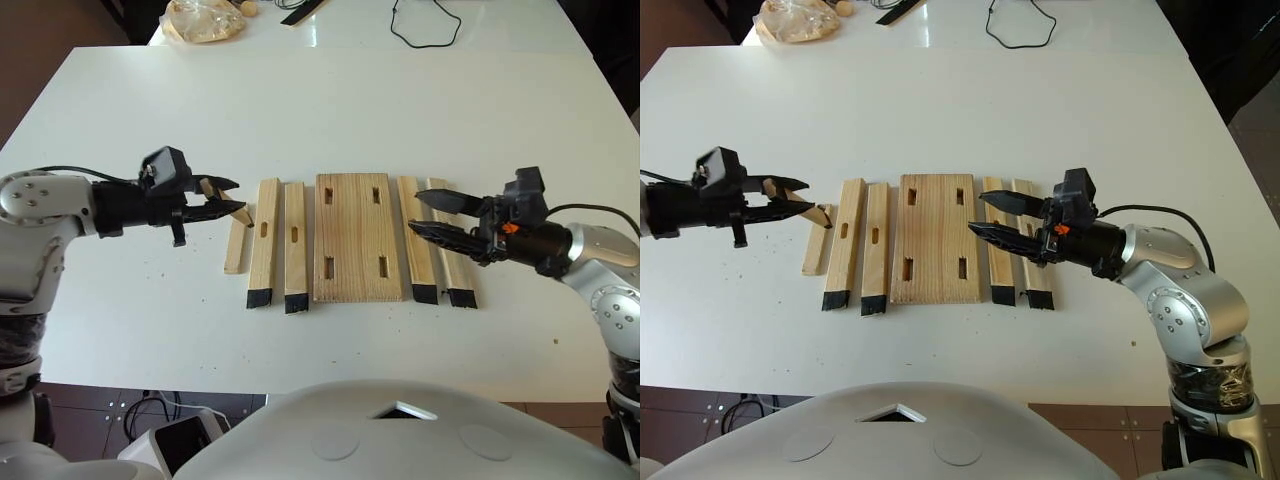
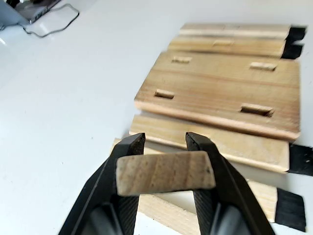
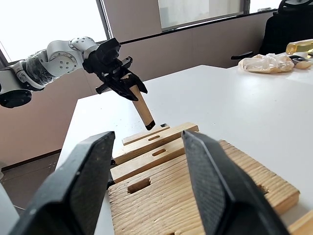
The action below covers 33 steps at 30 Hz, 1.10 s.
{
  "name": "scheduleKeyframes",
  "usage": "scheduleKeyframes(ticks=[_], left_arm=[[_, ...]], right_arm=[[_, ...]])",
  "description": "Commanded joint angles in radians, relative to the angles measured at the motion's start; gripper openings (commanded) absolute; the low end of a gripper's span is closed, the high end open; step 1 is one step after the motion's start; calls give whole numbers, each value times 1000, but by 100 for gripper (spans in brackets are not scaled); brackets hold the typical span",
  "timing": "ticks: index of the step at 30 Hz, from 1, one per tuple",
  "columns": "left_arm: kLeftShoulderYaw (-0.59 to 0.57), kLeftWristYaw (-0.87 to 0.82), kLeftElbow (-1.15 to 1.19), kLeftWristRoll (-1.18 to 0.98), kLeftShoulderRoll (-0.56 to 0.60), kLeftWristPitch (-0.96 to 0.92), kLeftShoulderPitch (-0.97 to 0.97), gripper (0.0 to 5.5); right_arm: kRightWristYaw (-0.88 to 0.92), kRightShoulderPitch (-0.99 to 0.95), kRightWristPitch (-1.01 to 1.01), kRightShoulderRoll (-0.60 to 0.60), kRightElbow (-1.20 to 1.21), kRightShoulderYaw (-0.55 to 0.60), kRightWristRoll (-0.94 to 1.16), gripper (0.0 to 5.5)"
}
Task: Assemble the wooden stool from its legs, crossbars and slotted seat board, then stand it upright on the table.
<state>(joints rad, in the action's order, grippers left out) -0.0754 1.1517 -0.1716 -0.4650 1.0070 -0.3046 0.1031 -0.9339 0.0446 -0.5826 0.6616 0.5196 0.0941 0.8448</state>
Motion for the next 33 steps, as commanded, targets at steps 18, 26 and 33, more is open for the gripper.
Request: scheduleKeyframes(ticks=[18,26,33], left_arm=[[60,140,81,122,-53,215,14,132],[107,169,107,145,-63,247,33,132],[161,228,175,153,-56,239,84,132]], right_arm=[[-12,28,50,1,4,-29,-65,253],[-23,35,60,4,2,-43,-88,253],[-21,34,67,4,-1,-53,-96,253]])
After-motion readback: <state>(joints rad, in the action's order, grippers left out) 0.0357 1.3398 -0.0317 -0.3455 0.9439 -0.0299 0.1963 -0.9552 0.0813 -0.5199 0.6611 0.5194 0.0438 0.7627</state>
